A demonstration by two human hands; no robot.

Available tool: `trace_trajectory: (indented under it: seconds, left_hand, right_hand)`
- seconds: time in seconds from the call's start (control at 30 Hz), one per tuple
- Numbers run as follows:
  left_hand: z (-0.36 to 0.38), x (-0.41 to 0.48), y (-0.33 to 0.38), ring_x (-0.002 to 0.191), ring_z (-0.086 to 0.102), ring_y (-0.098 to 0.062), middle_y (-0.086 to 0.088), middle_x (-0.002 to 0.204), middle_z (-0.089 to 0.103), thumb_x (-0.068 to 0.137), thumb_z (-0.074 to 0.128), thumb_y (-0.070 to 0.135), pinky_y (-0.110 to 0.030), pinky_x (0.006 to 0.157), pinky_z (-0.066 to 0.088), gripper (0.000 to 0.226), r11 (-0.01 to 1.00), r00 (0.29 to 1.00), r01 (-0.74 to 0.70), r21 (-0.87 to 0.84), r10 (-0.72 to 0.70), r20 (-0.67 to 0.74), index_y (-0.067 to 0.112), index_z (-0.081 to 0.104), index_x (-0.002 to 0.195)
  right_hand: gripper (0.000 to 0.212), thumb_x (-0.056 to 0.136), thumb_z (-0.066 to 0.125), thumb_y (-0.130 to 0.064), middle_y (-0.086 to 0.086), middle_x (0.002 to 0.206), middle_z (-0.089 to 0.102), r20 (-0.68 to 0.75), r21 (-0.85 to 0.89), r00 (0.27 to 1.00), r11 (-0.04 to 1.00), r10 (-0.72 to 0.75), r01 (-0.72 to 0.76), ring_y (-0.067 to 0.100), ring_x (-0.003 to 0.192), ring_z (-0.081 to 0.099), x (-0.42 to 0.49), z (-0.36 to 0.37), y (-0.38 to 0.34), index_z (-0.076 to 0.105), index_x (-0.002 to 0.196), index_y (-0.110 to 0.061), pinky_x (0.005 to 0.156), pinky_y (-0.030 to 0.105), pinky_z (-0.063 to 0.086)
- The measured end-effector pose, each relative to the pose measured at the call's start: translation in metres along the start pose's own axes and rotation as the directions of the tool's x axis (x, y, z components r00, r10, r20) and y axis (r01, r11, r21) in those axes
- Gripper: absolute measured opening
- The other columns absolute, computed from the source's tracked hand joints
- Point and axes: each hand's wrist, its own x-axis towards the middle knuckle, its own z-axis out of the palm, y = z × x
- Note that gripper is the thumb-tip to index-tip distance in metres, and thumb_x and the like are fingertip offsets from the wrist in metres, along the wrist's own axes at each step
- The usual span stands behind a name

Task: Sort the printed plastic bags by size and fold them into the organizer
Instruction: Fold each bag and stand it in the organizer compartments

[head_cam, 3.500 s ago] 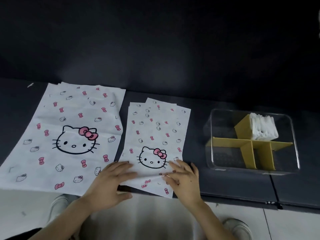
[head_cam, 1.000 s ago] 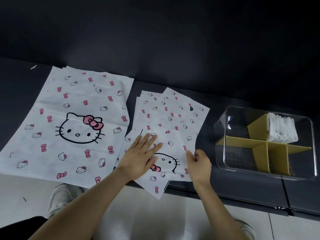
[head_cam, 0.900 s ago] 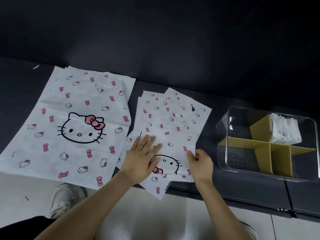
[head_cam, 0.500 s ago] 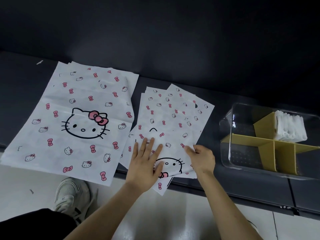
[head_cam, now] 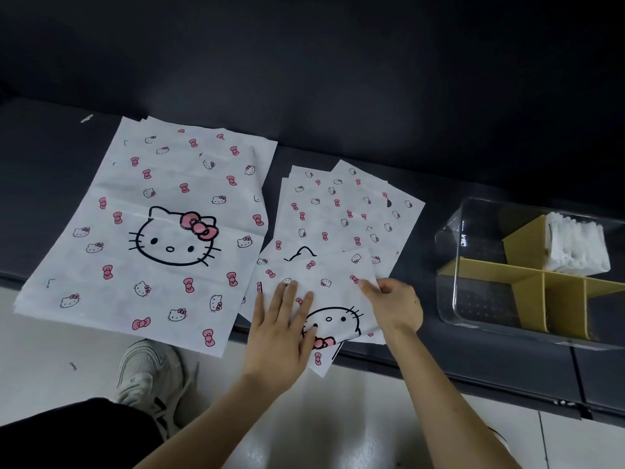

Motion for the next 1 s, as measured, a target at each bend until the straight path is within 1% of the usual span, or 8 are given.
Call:
trace_trajectory:
  seconds: [0.1, 0.3, 0.4, 0.47, 0.53, 0.63, 0.83, 1.0]
  left_hand:
    - [0.002, -0.003, -0.003, 0.146, 0.015, -0.025, -0.011, 0.155, 0.025, 0.098, 0.027, 0.046, -0.051, 0.115, 0.013, 0.057, 0.999, 0.999, 0.02, -0.031, -0.019, 0.049, 0.02, 0.03, 0.148]
    - [0.0, -0.002, -0.002, 0.146, 0.013, -0.026, -0.014, 0.156, 0.021, 0.099, 0.018, 0.05, -0.051, 0.115, 0.012, 0.06, 1.0, 0.996, 0.012, -0.005, -0.011, 0.088, 0.018, 0.029, 0.149]
    - [0.0, -0.003, -0.003, 0.146, 0.012, -0.027, -0.014, 0.157, 0.018, 0.097, 0.023, 0.051, -0.05, 0.115, 0.011, 0.062, 1.0, 0.996, 0.002, -0.002, -0.001, 0.085, 0.017, 0.027, 0.149]
    - [0.0, -0.003, -0.003, 0.146, 0.013, -0.028, -0.015, 0.157, 0.018, 0.096, 0.025, 0.054, -0.051, 0.114, 0.014, 0.065, 1.0, 0.996, -0.003, -0.004, 0.003, 0.088, 0.017, 0.027, 0.15]
    - [0.001, -0.002, -0.003, 0.146, 0.014, -0.028, -0.015, 0.156, 0.019, 0.094, 0.026, 0.057, -0.052, 0.114, 0.015, 0.068, 1.0, 0.997, -0.01, -0.006, 0.011, 0.081, 0.016, 0.029, 0.149]
    - [0.001, -0.002, -0.003, 0.146, 0.014, -0.028, -0.015, 0.156, 0.019, 0.093, 0.029, 0.058, -0.052, 0.114, 0.015, 0.069, 1.0, 0.997, -0.016, -0.006, 0.016, 0.078, 0.016, 0.03, 0.148]
    - [-0.001, -0.001, -0.003, 0.145, 0.013, -0.028, -0.016, 0.156, 0.017, 0.094, 0.014, 0.062, -0.052, 0.115, 0.012, 0.072, 0.999, 0.992, -0.007, 0.045, 0.001, 0.122, 0.016, 0.026, 0.15]
    - [0.0, -0.001, -0.003, 0.146, 0.012, -0.029, -0.016, 0.157, 0.016, 0.093, 0.014, 0.062, -0.056, 0.114, 0.012, 0.073, 0.998, 0.99, -0.007, 0.068, -0.002, 0.143, 0.017, 0.024, 0.15]
  right_hand:
    - [0.032, 0.083, 0.065, -0.043, 0.003, 0.065, 0.062, 0.007, 0.02, 1.0, 1.0, -0.009, 0.009, 0.019, 0.06, 0.053, -0.001, -0.001, 0.0, 0.063, 0.065, -0.017, 0.054, 0.024, 0.036]
    - [0.031, 0.083, 0.066, -0.042, -0.001, 0.063, 0.06, 0.012, 0.011, 1.0, 1.0, -0.015, 0.015, 0.021, 0.064, 0.056, -0.002, -0.004, -0.002, 0.059, 0.061, -0.021, 0.055, 0.025, 0.037]
    - [0.023, 0.083, 0.066, -0.041, -0.002, 0.079, 0.062, -0.109, -0.037, 0.988, 0.993, -0.111, 0.108, 0.025, 0.081, 0.062, -0.011, -0.002, -0.004, 0.064, 0.089, -0.019, 0.061, 0.028, 0.04]
    - [0.045, 0.082, 0.062, -0.049, 0.005, 0.1, 0.064, -0.313, -0.299, 0.843, 0.888, -0.436, 0.349, 0.029, 0.091, 0.061, -0.027, 0.005, 0.004, 0.062, 0.112, -0.014, 0.069, 0.033, 0.046]
    - [0.058, 0.085, 0.05, -0.056, 0.014, 0.12, 0.059, -0.215, -0.523, 0.695, 0.682, -0.686, 0.511, 0.034, 0.109, 0.055, -0.044, 0.021, 0.017, 0.055, 0.126, -0.015, 0.096, 0.048, 0.042]
    - [0.067, 0.088, 0.037, -0.065, 0.022, 0.139, 0.045, -0.041, -0.616, 0.726, 0.589, -0.686, 0.522, 0.04, 0.127, 0.045, -0.054, 0.034, 0.042, 0.041, 0.139, -0.022, 0.111, 0.061, 0.02]
    - [0.069, 0.088, 0.033, -0.065, 0.024, 0.128, 0.055, -0.182, -0.659, 0.794, 0.671, -0.58, 0.339, 0.04, 0.115, 0.054, -0.035, 0.006, 0.07, 0.047, 0.134, -0.016, 0.102, 0.056, 0.035]
    - [0.055, 0.086, 0.047, -0.052, 0.013, 0.081, 0.061, -0.286, -0.547, 0.773, 0.758, -0.567, 0.354, 0.031, 0.07, 0.058, -0.044, 0.0, 0.067, 0.067, 0.105, -0.005, 0.061, 0.038, 0.048]
